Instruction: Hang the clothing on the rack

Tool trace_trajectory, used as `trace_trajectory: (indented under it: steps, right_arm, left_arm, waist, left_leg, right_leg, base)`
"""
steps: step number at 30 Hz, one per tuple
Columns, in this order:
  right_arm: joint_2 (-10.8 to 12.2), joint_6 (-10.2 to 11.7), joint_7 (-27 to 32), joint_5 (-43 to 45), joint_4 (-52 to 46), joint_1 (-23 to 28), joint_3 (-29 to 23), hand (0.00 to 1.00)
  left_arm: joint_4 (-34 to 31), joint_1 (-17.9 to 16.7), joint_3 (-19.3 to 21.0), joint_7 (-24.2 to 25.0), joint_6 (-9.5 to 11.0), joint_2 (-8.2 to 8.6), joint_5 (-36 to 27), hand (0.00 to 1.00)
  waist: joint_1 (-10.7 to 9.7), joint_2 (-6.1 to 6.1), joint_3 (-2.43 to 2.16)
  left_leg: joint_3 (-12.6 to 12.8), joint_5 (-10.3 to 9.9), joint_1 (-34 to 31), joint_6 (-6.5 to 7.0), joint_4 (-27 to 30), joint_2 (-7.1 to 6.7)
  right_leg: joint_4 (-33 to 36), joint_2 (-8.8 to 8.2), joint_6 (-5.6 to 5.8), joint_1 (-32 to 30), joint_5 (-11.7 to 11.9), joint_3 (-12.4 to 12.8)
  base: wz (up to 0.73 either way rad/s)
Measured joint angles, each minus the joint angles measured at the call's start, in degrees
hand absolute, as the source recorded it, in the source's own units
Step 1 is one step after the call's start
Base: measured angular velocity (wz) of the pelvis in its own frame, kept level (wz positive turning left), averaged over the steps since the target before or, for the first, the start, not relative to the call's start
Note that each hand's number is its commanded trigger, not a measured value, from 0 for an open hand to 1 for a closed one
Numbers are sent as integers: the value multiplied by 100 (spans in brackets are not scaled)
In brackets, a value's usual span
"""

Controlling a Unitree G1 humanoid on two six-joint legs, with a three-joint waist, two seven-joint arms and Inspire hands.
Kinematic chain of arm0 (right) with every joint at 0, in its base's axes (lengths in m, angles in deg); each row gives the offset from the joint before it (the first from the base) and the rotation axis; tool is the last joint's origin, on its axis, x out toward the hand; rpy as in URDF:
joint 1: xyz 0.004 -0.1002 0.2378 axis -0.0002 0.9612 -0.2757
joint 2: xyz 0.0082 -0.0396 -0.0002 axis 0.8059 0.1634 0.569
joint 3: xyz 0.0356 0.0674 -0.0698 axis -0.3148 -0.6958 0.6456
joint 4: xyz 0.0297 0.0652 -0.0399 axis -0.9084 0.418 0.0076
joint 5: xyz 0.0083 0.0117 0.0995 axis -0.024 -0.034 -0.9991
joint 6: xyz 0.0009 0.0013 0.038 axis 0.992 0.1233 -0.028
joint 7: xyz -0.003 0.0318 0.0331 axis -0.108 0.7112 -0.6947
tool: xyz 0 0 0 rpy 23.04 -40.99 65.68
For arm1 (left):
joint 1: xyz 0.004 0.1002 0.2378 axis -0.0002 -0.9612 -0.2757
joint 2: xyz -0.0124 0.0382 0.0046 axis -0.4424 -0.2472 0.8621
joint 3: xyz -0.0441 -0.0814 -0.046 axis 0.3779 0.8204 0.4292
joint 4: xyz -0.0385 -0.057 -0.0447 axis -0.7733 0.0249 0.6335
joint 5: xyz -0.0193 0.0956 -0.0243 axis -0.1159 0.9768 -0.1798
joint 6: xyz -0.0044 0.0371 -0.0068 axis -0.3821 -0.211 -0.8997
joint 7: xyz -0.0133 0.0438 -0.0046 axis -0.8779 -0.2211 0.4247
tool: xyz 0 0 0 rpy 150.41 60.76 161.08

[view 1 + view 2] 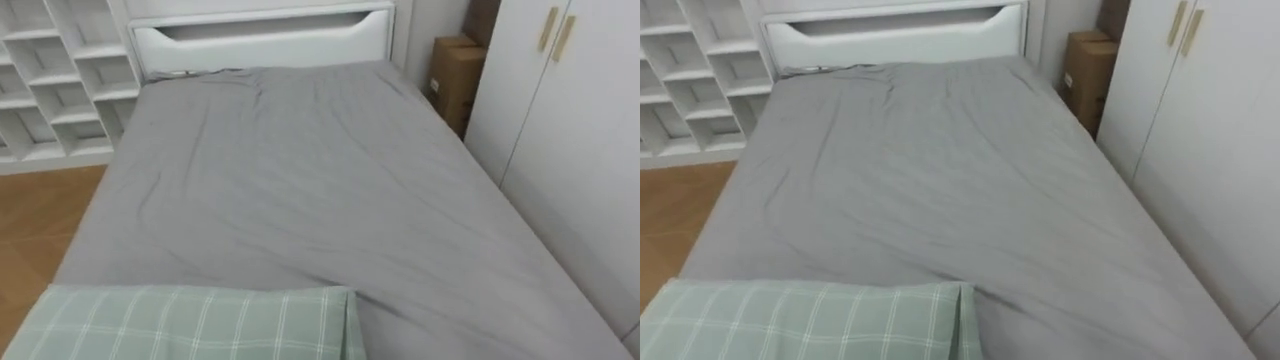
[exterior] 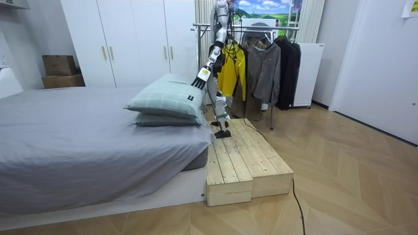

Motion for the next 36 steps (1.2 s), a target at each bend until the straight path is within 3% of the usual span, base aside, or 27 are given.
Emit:
trace_trajectory:
  steps: [4,8,27,36]
  right_arm:
    - [22,1,-87,149,2,-52,17,0]
    - [83,-9,-75,152,7,-108,375,0]
    - [81,-13,-151,248,4,-82,433,0]
    - [77,-14,-211,350,4,-98,443,0]
  left_arm:
    - [-5,15,3,5,2,-13,-23,0]
    - [-5,21,-15,-62,2,-34,-178,0]
    - [215,-4,-10,-107,-32,-35,-158,0]
    - [270,-59,-13,-96,-160,-34,-161,0]
  waist:
    - [74,-134,11]
    - [134,-233,30]
    - [94,-220,23]
    - [103,-226,25]
  left_leg:
    - [-121,-1,43,4,-72,-103]
    - [-128,-6,42,10,-97,-153]
    - [-270,-12,-19,16,-114,-162]
    - [-336,-12,-57,17,-58,-167]
  right_leg:
    - [-19,-44,80,42,-50,354]
    - [-189,-51,146,119,-59,466]
    - [-185,-31,154,134,-63,491]
    - [-185,-28,154,147,-63,478]
  base:
    - [15]
    - [0]
    - [2]
    - [1]
